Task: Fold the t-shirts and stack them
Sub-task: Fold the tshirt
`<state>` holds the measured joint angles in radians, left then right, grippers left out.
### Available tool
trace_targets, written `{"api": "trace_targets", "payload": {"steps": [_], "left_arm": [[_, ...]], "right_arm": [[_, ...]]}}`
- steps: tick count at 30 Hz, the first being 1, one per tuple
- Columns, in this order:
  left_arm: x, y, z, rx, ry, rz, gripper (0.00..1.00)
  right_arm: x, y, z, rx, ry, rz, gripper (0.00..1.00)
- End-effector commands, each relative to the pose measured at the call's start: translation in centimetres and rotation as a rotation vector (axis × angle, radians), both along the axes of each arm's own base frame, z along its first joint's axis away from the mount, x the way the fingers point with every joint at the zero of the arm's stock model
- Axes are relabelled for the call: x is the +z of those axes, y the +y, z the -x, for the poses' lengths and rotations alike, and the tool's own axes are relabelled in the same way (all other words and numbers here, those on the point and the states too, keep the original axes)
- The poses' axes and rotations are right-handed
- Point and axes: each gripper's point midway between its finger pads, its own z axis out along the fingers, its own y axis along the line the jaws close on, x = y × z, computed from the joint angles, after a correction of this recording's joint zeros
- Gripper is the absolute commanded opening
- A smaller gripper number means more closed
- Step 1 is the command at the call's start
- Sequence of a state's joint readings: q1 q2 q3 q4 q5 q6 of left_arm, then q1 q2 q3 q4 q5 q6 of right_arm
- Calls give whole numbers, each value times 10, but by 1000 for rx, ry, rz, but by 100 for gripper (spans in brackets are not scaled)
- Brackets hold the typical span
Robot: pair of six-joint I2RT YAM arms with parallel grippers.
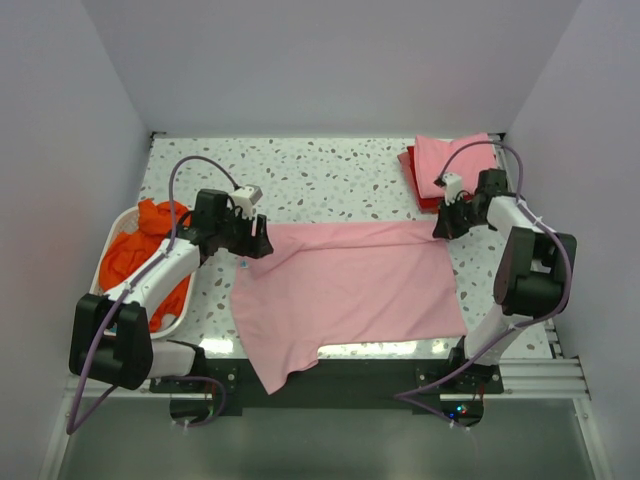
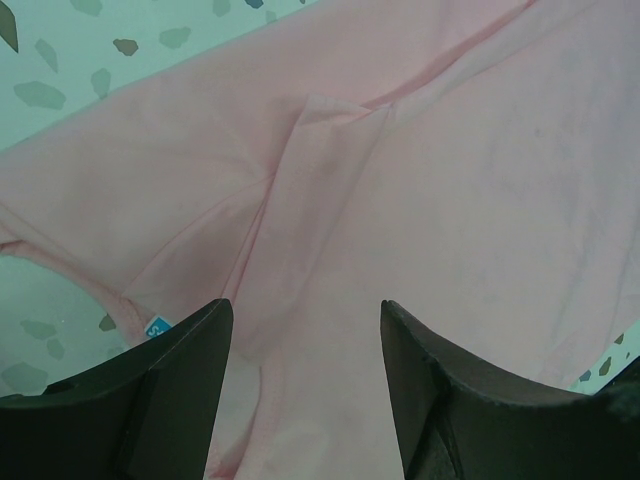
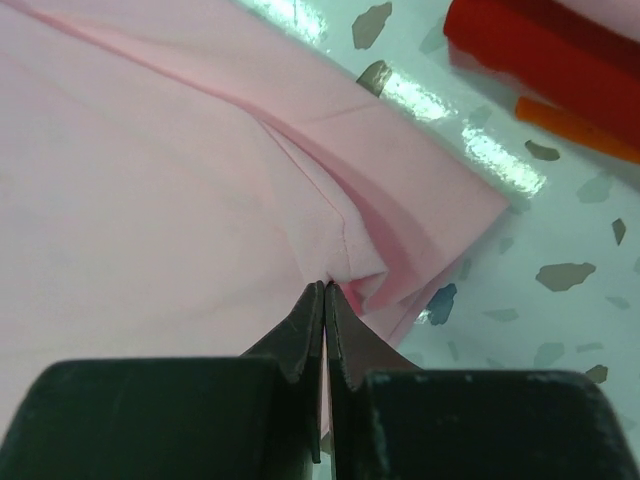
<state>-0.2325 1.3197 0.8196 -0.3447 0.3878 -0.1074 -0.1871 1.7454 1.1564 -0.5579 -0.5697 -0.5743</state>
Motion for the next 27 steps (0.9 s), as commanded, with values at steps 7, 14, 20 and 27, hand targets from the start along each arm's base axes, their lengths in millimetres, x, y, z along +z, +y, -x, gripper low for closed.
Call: {"api": "trace_targets", "payload": {"steps": [7,14,20,27], "left_arm": [[8,-7,-5,-45,-66,23,66],[-6,-23,-14,-94,-15,-25,67],[-10,-39,-42,-128,-21,-123,67],[-37,-47,-63,-145,65,-151,58]], "right_arm": [[-9,-13,19,64,-4,98,4],[-5,-19,13,40,-23,115,4],[-7,-16,10,40,-16,94,4],[-8,-13,9,38,-16,72,4]]}}
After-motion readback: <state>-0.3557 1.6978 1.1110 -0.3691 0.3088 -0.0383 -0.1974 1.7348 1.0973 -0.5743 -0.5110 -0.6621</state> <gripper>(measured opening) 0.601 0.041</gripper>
